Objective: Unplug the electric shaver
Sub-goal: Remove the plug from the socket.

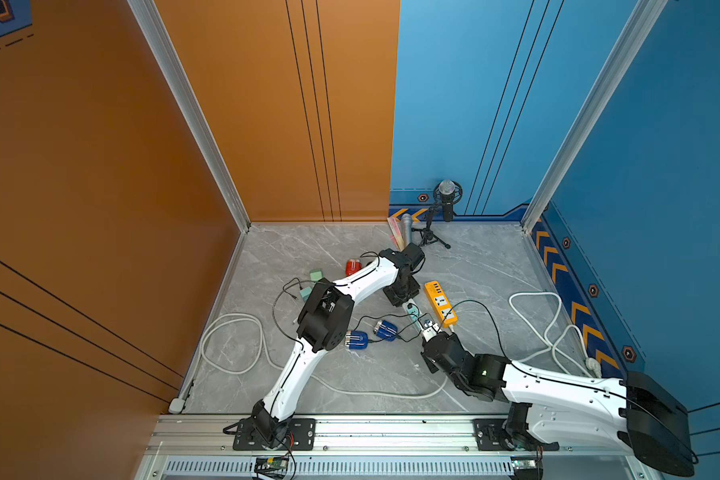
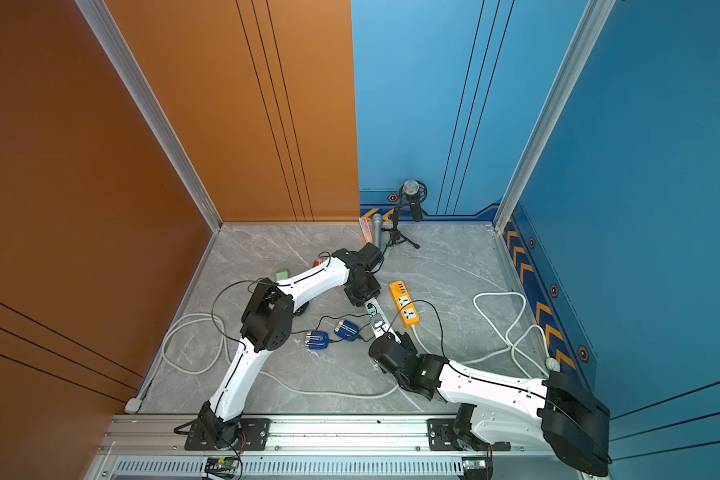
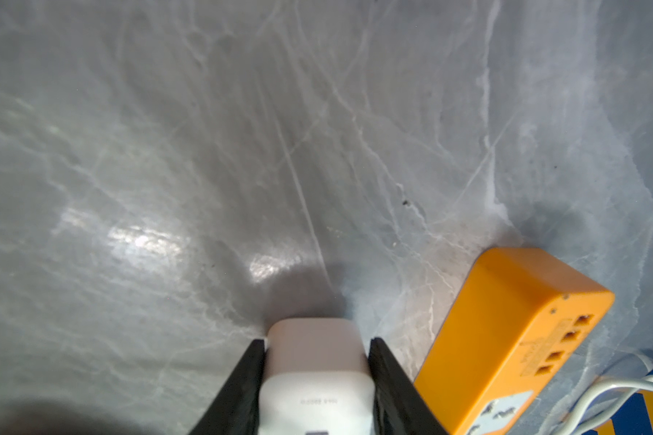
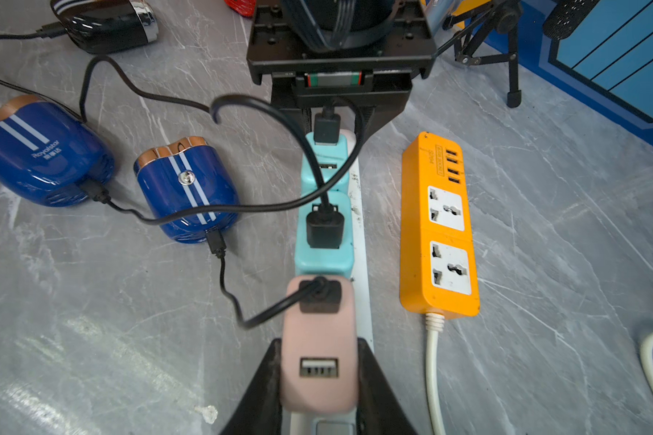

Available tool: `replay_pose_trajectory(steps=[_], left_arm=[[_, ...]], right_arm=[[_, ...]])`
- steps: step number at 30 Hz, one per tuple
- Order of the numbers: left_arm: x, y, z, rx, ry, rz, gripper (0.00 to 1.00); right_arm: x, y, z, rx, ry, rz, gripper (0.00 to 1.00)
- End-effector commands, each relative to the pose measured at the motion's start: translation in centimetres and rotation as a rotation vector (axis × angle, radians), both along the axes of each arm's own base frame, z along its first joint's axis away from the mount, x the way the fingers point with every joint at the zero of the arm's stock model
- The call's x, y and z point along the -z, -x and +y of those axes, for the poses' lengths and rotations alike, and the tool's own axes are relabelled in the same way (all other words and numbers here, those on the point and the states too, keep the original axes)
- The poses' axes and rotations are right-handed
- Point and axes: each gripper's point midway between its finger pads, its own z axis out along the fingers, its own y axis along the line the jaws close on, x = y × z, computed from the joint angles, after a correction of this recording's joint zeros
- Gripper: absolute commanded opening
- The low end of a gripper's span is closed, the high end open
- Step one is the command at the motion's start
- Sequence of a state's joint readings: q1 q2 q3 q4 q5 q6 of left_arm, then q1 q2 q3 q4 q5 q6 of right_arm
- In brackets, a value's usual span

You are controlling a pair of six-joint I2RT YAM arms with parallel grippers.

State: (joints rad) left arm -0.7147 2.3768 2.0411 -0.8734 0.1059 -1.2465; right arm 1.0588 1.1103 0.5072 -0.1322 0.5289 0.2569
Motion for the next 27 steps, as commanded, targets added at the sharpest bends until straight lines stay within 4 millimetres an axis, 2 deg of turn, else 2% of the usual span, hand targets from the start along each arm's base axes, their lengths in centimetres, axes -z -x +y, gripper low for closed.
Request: replay_pose_trajectory(steps=[1,6,12,15,20,27], left_arm=[[4.3,2.4,2.4,0.012,-0.135,0.093,0.30],[4.2,2.3,2.4,0.025,-0.151,0.075,0.30],[4.3,2.5,2.4,0.033,-0.167,0.065,0.31],[4.3,2.5,2.3,0.035,-0.167,0.065,0.30],[4.4,2.6,2.4,0.034,-0.170,0.066,0.31],[4.9,2.8,2.5,0.036,-0.176,0.077,0.30]], right_arm=[[-2.3,-0.7,0.9,0.030,-0.156,0.031,0.05],[-1.0,0.2,1.5,0.031,-0.305,0.205,0.05],[0.5,0.1,1.2,0.058,-0.343,0.309,0.05],[-0.2,-0.3,0.9,0.070,-0.314,0.255,0.04],[-1.6,-0.8,0.1,0.068,-0.163,0.102,0.01],[-2.2,-0.2,0.1,0.042,0.002,-0.013,0.00]])
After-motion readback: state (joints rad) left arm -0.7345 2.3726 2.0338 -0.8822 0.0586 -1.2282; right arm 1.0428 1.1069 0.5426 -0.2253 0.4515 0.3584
